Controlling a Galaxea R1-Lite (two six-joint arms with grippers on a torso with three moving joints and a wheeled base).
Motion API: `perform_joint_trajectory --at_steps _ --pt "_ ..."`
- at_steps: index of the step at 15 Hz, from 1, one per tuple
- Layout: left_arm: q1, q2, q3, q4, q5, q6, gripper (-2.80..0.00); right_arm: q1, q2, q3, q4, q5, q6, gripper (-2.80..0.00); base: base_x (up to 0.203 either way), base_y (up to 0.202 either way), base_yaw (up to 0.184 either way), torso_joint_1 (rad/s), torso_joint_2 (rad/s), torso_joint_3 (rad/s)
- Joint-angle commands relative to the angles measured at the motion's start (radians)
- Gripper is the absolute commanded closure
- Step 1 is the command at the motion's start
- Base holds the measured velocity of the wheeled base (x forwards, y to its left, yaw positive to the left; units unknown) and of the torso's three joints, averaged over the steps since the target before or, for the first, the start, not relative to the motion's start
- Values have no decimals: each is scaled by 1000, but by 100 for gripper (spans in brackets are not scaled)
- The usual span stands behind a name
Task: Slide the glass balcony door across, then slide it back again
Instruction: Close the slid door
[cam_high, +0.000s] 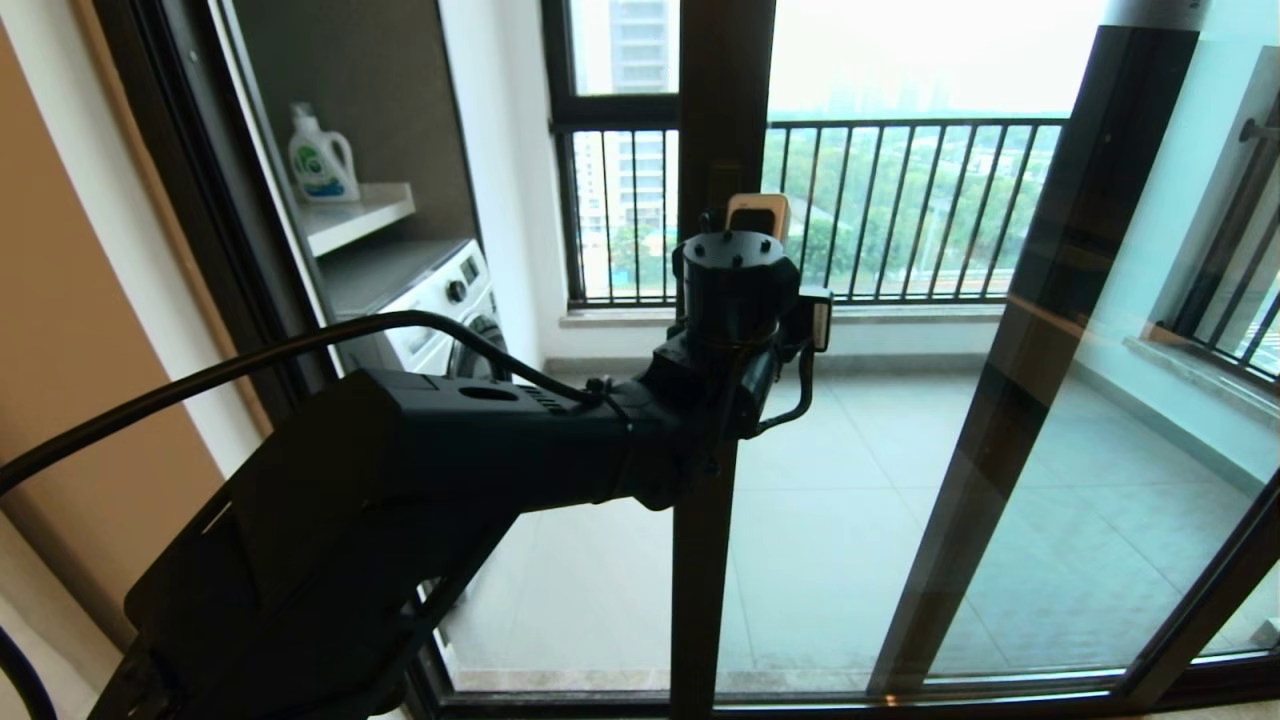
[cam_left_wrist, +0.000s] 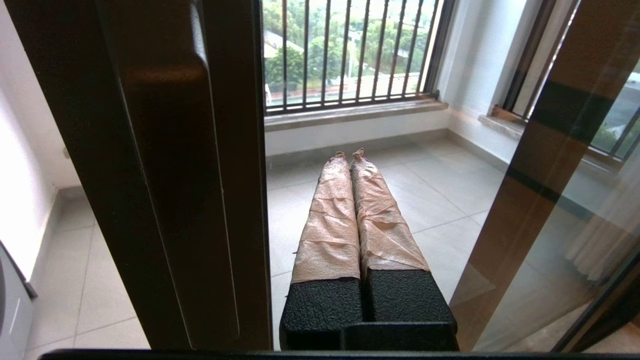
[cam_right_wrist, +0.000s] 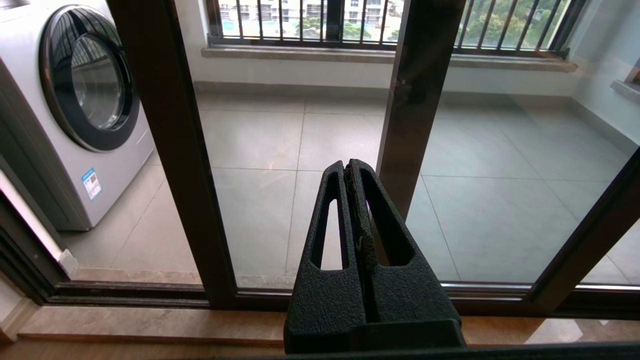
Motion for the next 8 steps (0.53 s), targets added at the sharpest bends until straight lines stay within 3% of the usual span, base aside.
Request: perform_joint_trajectory --at_steps 1,6,8 --pt "7 4 -3 -4 14 0 0 1 1 12 0 1 -1 0 0 0 0 0 0 0" --pt "34 -10 12 -5 49 1 0 1 1 12 0 1 0 0 0 0 0 0 0 0" --pt "41 -24 26 -5 49 30 0 1 1 11 0 1 0 0 0 0 0 0 0 0"
